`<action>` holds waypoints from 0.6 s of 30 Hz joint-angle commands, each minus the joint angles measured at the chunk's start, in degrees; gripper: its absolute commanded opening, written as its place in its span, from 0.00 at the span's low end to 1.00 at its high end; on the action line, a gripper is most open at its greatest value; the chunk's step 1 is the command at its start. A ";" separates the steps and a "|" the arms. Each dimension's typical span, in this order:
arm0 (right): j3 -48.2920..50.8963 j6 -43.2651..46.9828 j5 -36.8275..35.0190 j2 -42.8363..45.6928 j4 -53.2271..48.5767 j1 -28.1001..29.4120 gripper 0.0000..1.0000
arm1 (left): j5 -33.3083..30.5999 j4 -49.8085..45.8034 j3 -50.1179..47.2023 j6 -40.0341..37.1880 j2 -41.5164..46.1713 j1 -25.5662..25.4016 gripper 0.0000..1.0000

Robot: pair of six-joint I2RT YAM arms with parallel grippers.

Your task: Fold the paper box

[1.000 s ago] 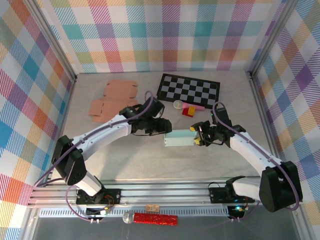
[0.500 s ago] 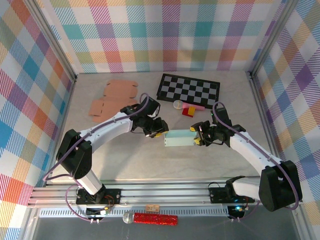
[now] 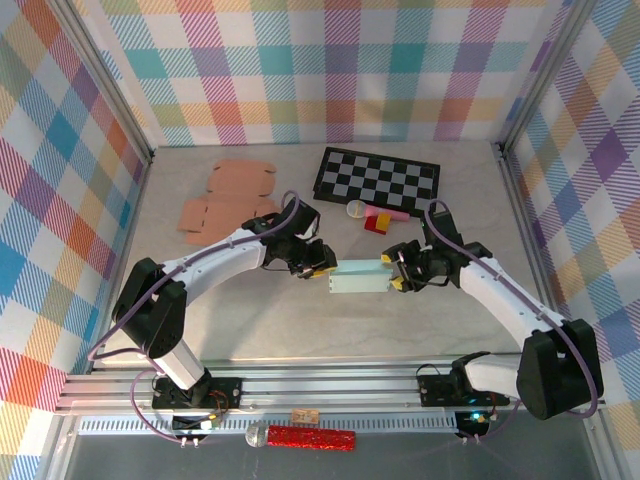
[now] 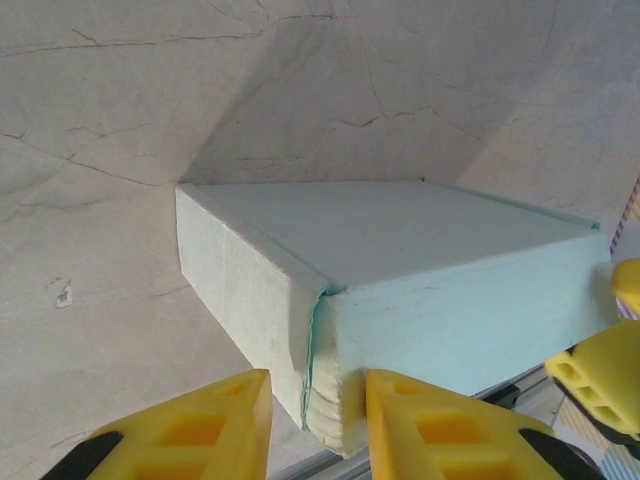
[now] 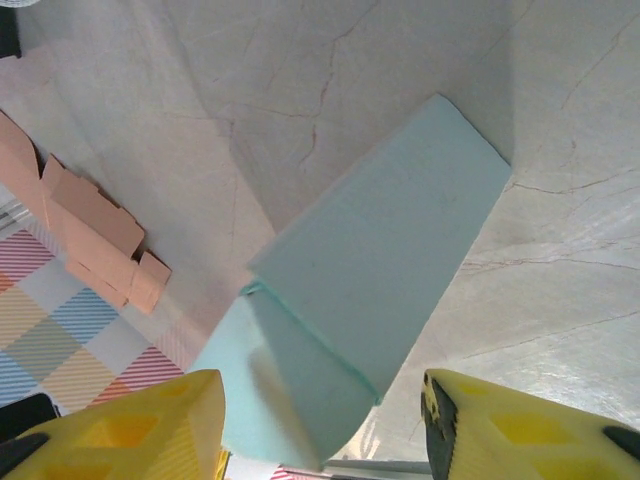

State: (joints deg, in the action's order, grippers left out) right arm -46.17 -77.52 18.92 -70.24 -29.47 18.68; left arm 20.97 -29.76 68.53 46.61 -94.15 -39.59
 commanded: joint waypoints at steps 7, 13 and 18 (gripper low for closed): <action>-2.27 2.74 -0.81 1.63 -6.77 -0.60 0.50 | -1.29 -3.02 -1.48 -1.92 -1.89 -0.09 0.28; -0.11 3.32 -0.77 0.82 -7.52 -1.19 0.46 | -1.28 -3.29 -1.12 -2.20 -2.08 -0.13 0.28; 1.00 4.15 -0.53 -1.40 -6.81 -1.56 0.45 | -1.13 -3.29 -0.92 -2.25 -2.26 -0.12 0.28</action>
State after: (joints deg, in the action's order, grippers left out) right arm -46.50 -74.91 18.68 -70.24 -34.79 17.56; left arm 21.04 -29.61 68.38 45.39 -94.52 -39.62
